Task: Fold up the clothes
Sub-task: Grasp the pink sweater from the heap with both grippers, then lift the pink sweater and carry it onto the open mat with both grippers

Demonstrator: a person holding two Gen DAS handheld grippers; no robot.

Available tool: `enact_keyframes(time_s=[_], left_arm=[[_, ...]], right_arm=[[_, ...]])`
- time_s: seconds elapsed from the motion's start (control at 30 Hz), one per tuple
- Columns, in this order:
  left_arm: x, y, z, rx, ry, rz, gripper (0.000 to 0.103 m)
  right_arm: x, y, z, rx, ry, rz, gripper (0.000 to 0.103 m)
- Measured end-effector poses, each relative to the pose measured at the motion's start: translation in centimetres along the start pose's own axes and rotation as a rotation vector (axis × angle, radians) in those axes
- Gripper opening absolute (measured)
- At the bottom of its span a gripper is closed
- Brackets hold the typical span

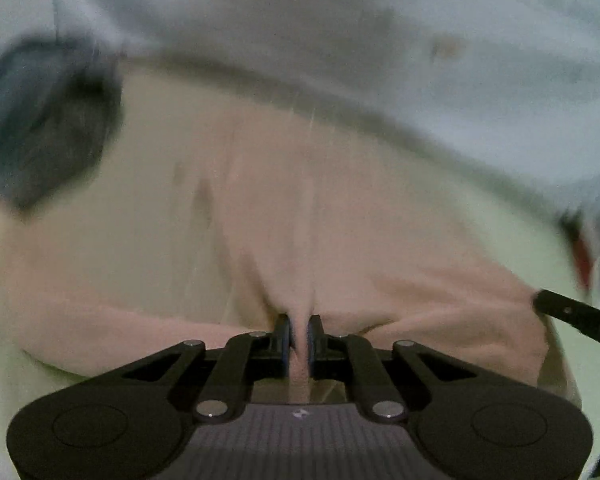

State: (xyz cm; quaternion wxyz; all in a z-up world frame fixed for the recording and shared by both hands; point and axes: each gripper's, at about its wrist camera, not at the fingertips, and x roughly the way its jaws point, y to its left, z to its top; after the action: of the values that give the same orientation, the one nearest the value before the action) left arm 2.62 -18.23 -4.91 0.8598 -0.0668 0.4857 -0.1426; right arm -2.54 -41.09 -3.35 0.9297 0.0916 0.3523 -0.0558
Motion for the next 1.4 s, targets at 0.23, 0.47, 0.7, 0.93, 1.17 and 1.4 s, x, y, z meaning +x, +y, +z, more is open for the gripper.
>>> enact_keyframes(time_s=[0.23,0.47,0.7,0.93,1.17,1.4], left_arm=[[-1.4,2.2,-2.0,-0.169,-0.005,0.07,0.019],[-2.2,1.2,-1.7,-0.173,-0.063,0.144,0.052],[-1.9,2.5,0.2,-0.252,-0.105,0.186,0.068],[1.2,4.3,2.5,-0.282,-0.052,0.217,0.069],[5.6,5.1,5.6,-0.301,-0.006,0.231,0.069],[8.2,4.3,8.7,-0.241,0.019,0.253,0.069]], right_arm=[[-1.3,-4.4,-4.5,0.075,0.113,0.005,0.024],[-0.9,-5.3,-2.7,0.068,0.069,0.008,0.05],[1.5,-5.6,-0.9,0.056,0.062,-0.015,0.071],[6.6,-5.8,1.8,0.072,0.071,-0.039,0.074],[14.7,-7.3,4.6,0.085,0.12,-0.064,0.078],[19.7,-8.0,5.5,0.142,0.198,-0.075,0.073]])
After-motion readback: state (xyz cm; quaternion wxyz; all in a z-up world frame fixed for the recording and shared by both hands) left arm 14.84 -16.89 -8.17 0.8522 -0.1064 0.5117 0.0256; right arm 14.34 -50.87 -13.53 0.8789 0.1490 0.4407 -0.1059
